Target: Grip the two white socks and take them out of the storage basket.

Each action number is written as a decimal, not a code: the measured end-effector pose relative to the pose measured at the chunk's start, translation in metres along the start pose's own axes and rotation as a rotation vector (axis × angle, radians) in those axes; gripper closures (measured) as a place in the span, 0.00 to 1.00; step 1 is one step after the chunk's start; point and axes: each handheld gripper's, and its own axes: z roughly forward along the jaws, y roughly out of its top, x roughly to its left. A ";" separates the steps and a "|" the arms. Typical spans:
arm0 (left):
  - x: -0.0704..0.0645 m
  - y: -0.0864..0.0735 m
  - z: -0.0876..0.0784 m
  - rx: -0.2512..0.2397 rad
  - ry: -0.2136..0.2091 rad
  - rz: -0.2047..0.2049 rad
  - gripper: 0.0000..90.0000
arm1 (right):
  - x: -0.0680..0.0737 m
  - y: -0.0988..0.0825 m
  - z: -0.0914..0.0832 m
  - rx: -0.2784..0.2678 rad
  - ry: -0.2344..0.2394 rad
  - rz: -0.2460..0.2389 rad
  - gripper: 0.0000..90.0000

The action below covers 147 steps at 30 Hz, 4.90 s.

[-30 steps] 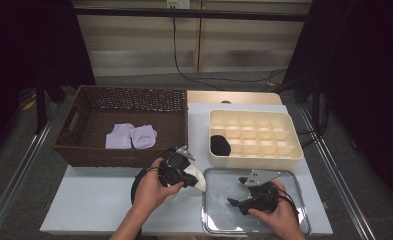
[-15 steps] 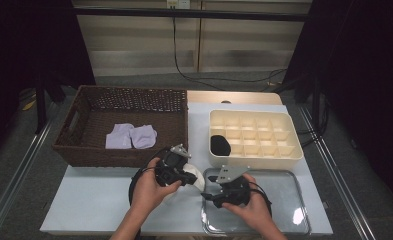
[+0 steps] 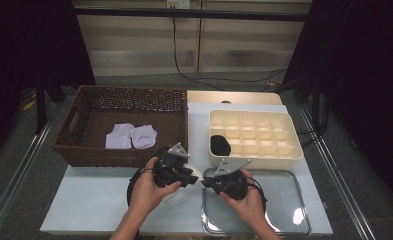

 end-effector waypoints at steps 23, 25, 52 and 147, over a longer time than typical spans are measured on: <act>0.012 -0.015 0.033 0.082 0.028 0.078 0.63 | -0.032 -0.028 -0.024 -0.007 0.010 0.207 0.96; 0.012 -0.017 0.037 0.098 0.035 0.078 0.64 | -0.032 -0.030 -0.024 -0.004 0.014 0.213 0.96; 0.002 -0.013 0.026 0.105 -0.011 0.010 0.95 | -0.029 -0.030 -0.027 0.011 0.028 0.213 0.89; -0.013 0.001 0.009 -0.045 -0.123 -0.073 0.96 | -0.014 -0.015 -0.004 0.161 0.105 0.026 0.80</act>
